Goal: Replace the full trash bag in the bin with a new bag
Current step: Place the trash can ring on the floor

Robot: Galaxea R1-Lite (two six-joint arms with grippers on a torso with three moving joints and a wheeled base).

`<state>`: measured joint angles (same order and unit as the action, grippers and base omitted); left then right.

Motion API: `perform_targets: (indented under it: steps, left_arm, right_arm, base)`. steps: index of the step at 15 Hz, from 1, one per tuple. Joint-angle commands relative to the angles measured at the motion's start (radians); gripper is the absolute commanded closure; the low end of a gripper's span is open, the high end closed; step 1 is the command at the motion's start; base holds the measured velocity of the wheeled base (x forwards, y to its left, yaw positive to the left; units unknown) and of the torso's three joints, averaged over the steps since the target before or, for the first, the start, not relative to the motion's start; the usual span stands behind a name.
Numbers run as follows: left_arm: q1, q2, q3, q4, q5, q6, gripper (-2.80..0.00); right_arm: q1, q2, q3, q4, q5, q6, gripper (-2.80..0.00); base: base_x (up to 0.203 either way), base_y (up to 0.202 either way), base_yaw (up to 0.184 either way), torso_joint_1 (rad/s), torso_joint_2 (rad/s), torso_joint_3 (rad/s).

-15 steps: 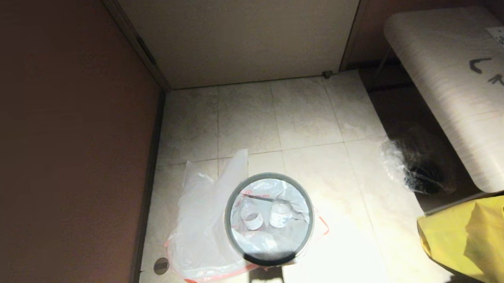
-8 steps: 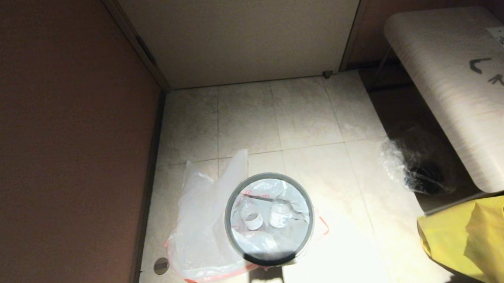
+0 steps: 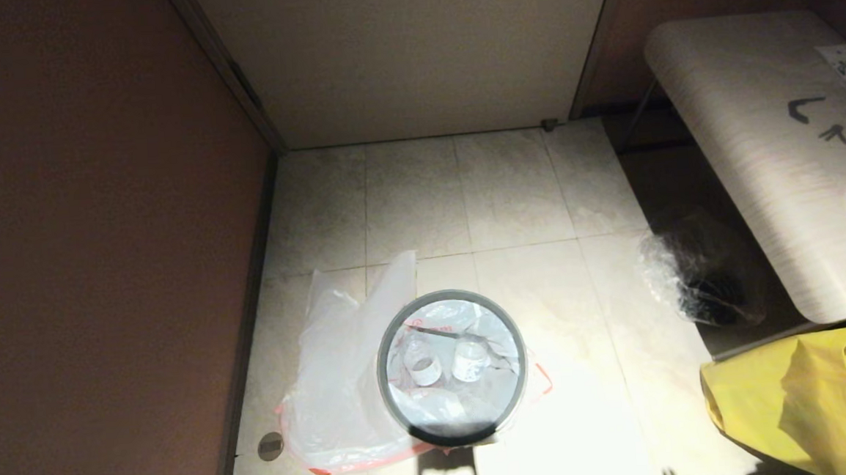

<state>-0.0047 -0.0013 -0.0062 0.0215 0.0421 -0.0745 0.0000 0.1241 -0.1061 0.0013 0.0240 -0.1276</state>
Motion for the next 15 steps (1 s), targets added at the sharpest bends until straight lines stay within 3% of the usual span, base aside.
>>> perform_targets:
  steps: [1,6,8,12,15]
  left_arm:
    - [0.0,0.001,0.0,0.0,0.001,-0.001,0.0]
    - [0.0,0.001,0.0,0.0,0.001,-0.001,0.0]
    - [0.0,0.001,0.0,0.0,0.001,-0.001,0.0]
    - [0.0,0.001,0.0,0.0,0.001,-0.001,0.0]
    - [0.0,0.001,0.0,0.0,0.001,-0.001,0.0]
  right_arm:
    - [0.001,0.129,-0.053,-0.001,0.001,-0.008,0.0]
    - [0.007,0.529,-0.237,-0.024,-0.006,-0.057,0.0]
    - [0.049,0.711,-0.298,-0.084,-0.042,-0.068,0.0]
    - [0.339,1.094,-0.4,-0.269,-0.29,-0.089,0.0]
    - [0.454,1.382,-0.501,-0.391,-0.426,-0.095,0.0]
  base:
    - [0.0,0.0,0.0,0.0,0.0,0.0]
    - [0.0,0.0,0.0,0.0,0.0,0.0]
    - [0.0,0.0,0.0,0.0,0.0,0.0]
    - [0.0,0.0,0.0,0.0,0.0,0.0]
    - [0.0,0.0,0.0,0.0,0.0,0.0]
